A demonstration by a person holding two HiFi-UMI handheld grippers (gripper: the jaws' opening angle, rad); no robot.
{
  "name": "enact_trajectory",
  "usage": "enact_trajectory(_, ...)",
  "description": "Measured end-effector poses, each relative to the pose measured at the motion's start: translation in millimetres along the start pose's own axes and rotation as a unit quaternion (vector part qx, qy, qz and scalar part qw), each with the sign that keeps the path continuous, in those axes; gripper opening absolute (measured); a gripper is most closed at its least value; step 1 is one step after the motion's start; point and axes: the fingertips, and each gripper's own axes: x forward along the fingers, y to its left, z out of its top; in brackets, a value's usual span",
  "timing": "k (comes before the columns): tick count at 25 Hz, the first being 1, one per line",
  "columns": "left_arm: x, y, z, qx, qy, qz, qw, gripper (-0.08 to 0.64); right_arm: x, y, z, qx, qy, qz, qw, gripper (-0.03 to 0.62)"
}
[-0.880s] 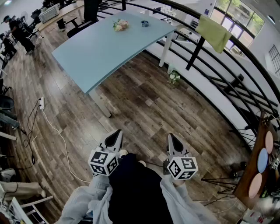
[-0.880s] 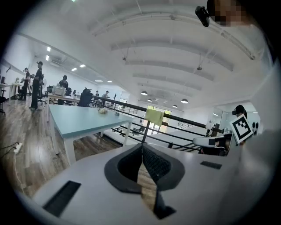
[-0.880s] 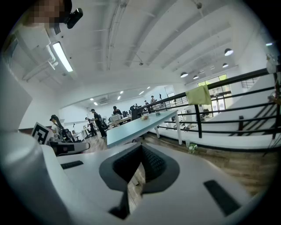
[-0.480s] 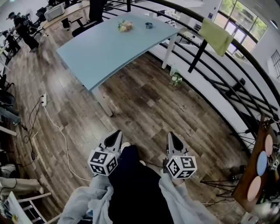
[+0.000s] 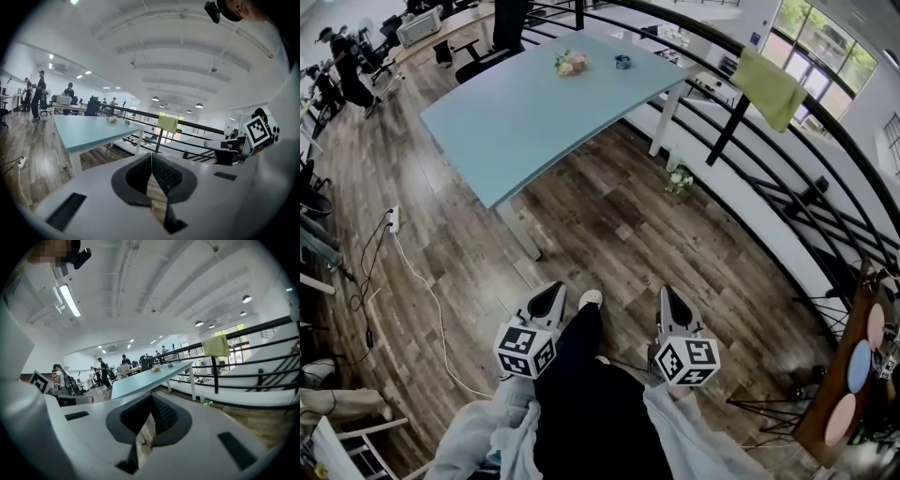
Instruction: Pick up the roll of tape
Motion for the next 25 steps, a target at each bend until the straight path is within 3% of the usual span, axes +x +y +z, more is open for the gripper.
enact_trajectory(9, 74.3, 28.9, 42.0, -0.004, -0.004, -0.001, 1.0, 0.017, 74.6, -15.6, 39.1, -0.006, 0.009, 0.01, 1.0, 0.006)
enact_trajectory(25, 186.6, 85.4, 103.7, -0.001, -0.011, -0.025, 0.9996, 0.017, 185.4, -45.3, 93.7, -0.005, 0.009, -0.015, 1.0, 0.006)
